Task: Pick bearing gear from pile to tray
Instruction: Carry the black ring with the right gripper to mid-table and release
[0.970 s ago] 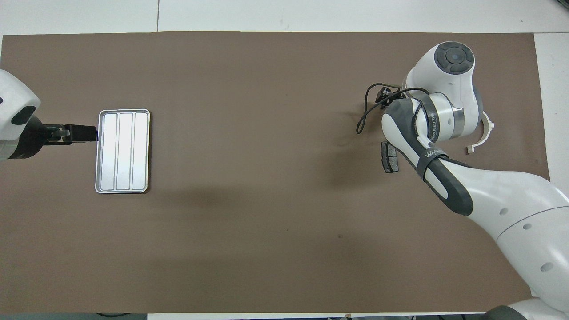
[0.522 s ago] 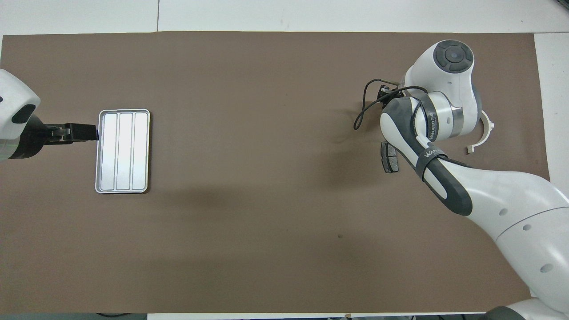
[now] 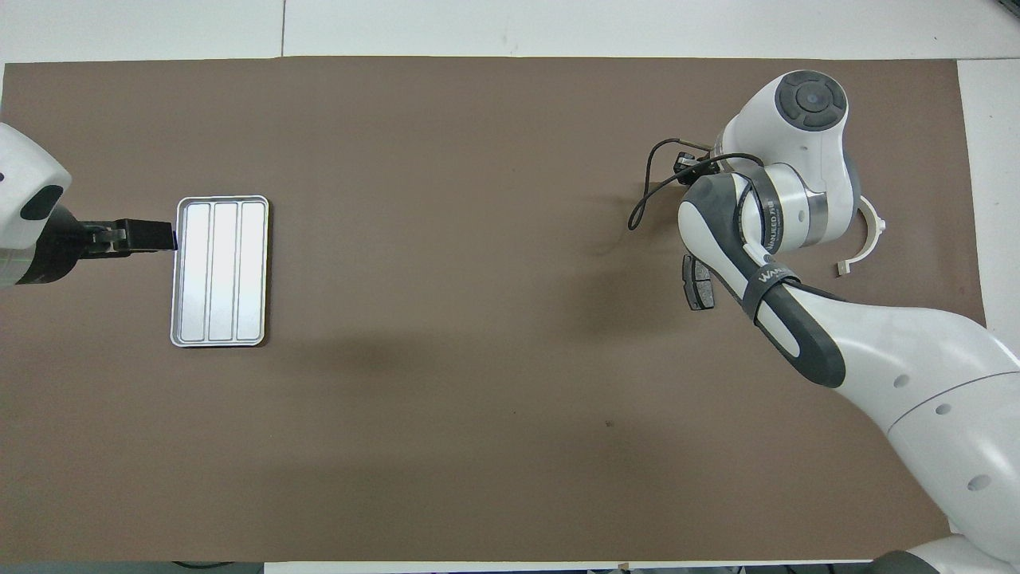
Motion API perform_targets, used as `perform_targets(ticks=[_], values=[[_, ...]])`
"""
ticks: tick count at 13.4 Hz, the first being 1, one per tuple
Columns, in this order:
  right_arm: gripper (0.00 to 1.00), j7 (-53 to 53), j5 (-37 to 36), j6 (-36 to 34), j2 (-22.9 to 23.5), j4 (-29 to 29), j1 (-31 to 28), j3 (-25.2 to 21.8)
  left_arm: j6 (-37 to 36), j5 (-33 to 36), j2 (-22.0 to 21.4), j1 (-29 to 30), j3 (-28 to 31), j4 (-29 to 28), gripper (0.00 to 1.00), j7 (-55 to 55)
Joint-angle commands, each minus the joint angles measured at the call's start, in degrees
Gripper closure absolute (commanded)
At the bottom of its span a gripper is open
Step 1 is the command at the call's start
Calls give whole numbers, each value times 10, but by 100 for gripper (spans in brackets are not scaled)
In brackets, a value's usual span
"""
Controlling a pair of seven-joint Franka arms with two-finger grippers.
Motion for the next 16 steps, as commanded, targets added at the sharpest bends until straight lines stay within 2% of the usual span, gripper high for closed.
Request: perform_targets(ticks=[1, 3, 6, 8, 10, 12, 14, 16], values=[[100, -5, 1, -4, 9, 2, -3, 0, 14, -2, -4, -7, 5, -11, 0, -8], [100, -34, -2, -33, 2, 11, -4, 0, 11, 4, -4, -19, 5, -10, 0, -11], [100, -72, 1, -178, -28, 87, -3, 7, 14, 7, -4, -20, 5, -11, 0, -14], [100, -59, 6, -248, -56, 112, -3, 46, 14, 7, -4, -19, 5, -11, 0, -15], [100, 22, 29, -306, -66, 142, 3, 75, 14, 7, -4, -19, 5, -11, 0, -16], [100, 141, 29, -332, -70, 163, 46, 98, 16, 7, -4, -19, 5, -11, 0, -14], [100, 278, 33, -305, -69, 164, 107, 98, 21, 7, -4, -17, 5, -12, 0, -10], [100, 371, 36, -264, -75, 144, 152, 101, 20, 7, -4, -14, 5, -12, 0, -8]])
